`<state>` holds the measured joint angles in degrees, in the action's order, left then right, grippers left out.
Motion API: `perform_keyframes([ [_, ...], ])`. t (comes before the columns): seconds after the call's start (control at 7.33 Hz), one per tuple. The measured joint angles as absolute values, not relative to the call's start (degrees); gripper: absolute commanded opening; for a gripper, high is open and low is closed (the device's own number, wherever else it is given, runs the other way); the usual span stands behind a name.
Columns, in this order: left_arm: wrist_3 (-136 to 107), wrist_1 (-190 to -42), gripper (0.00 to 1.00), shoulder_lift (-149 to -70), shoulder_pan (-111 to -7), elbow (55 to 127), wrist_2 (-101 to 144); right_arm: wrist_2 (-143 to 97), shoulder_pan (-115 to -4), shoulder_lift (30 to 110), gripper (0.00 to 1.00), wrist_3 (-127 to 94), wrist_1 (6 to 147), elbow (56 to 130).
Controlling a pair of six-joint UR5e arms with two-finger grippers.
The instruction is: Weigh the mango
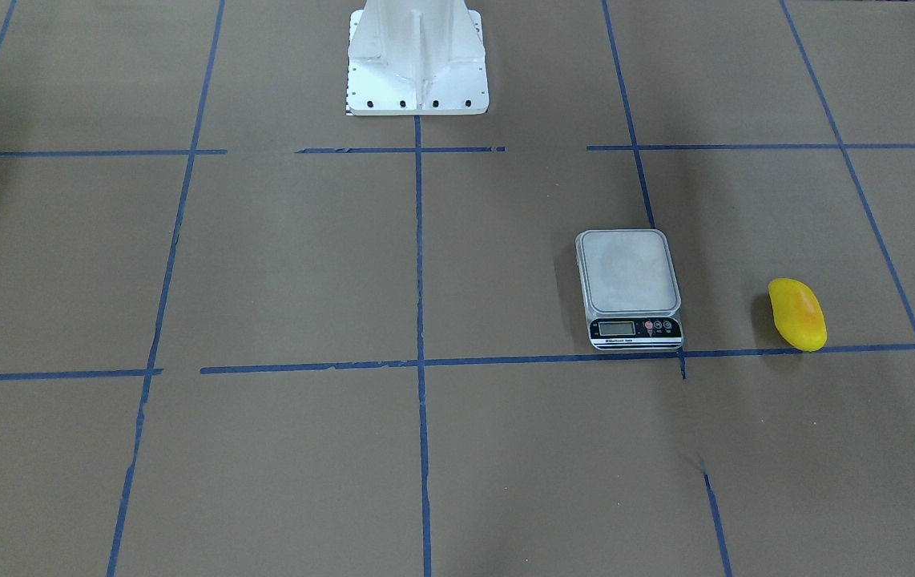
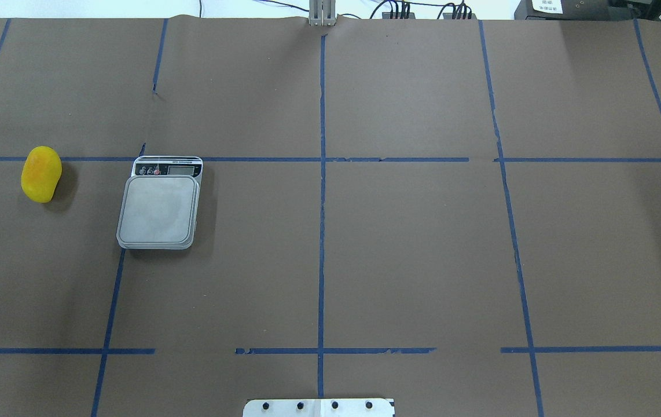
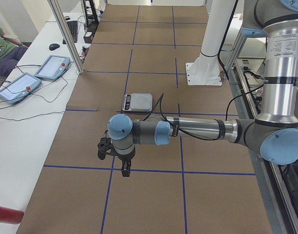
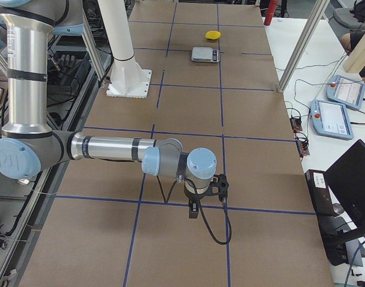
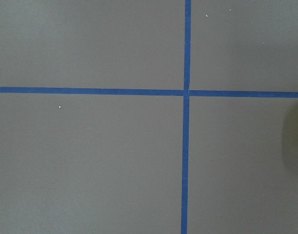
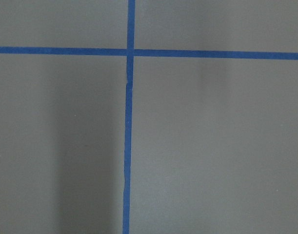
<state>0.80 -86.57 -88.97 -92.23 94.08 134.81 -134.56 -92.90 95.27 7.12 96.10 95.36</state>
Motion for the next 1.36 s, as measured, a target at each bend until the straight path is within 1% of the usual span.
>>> perform_keyframes([
  [0.41, 0.83, -86.71, 1.0, -90.34, -91.59, 94.51, 134.92, -134.56, -92.9, 95.27, 1.0, 7.12, 96.07, 95.36],
  [0.68, -6.28, -88.86, 1.0, -93.19, -86.03, 95.53, 135.09, -134.56, -92.9, 95.27, 1.0, 7.12, 96.11, 95.36],
  [1.09, -30.76, -106.81, 1.0, -94.4, -71.67, 94.72, 131.55, -134.56, -92.9, 95.27, 1.0, 7.12, 96.11, 95.36],
  [1.36, -36.27, -114.67, 1.0, -95.77, -66.45, 90.95, 128.17, -134.56, -92.9, 95.27, 1.0, 7.12, 96.14, 95.36],
])
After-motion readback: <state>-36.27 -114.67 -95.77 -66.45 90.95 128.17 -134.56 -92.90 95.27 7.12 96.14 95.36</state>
